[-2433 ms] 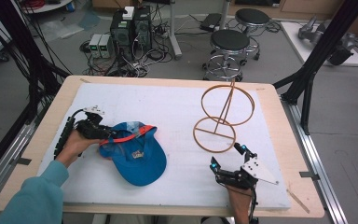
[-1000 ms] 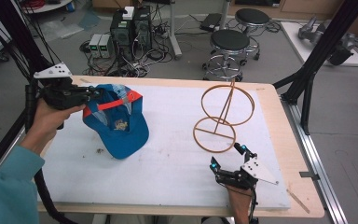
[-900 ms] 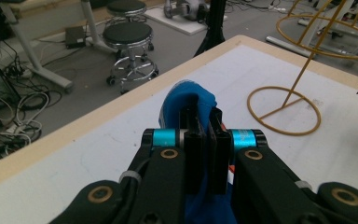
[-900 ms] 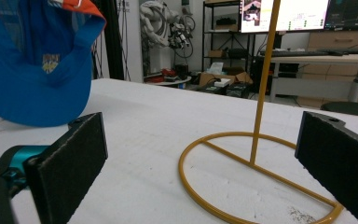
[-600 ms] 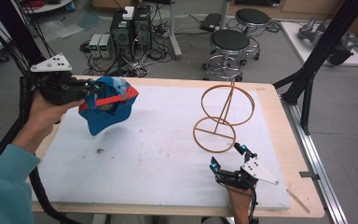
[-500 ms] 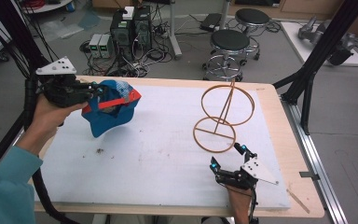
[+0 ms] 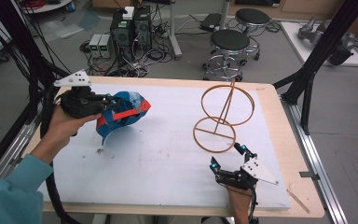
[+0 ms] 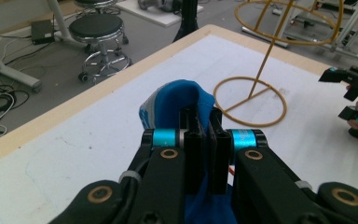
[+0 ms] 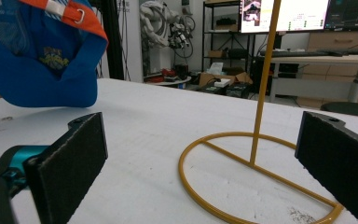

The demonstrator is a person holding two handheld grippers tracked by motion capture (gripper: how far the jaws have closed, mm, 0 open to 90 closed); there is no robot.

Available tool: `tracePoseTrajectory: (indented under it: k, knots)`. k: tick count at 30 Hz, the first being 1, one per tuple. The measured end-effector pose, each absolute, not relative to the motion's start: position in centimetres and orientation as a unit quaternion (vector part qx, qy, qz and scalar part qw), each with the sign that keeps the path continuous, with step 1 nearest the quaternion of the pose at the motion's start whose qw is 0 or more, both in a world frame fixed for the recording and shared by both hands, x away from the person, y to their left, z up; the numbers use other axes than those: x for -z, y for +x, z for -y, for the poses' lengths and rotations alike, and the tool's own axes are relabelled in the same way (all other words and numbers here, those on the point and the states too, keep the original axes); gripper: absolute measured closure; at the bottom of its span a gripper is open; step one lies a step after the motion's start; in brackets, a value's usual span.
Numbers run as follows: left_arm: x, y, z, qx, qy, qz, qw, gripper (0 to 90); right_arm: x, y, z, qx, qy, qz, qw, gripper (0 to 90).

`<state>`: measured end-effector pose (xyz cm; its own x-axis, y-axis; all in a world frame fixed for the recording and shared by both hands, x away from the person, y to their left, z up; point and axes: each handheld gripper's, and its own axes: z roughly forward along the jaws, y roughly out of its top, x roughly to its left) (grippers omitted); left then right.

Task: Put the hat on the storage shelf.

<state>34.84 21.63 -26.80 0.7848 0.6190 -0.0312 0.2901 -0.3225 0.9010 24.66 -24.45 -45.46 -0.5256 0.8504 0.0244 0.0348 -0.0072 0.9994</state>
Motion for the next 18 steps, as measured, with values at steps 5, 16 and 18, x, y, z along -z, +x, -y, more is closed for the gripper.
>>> tracePoseTrajectory:
  k: [5,16,18]
  knots:
    - [28.7,34.9,-20.8,-0.144,0.798,-0.291,0.508,87.1,45.5,24.6,24.4,-0.615,0.357,-0.62,0.331,1.1]
    - [30.4,34.7,-19.1,-0.115,0.811,-0.277,0.503,79.2,45.5,24.6,24.5,-0.615,0.357,-0.62,0.331,1.1]
    - [30.5,34.8,-19.1,-0.115,0.812,-0.279,0.5,78.4,45.5,24.6,24.4,-0.615,0.357,-0.62,0.33,1.1]
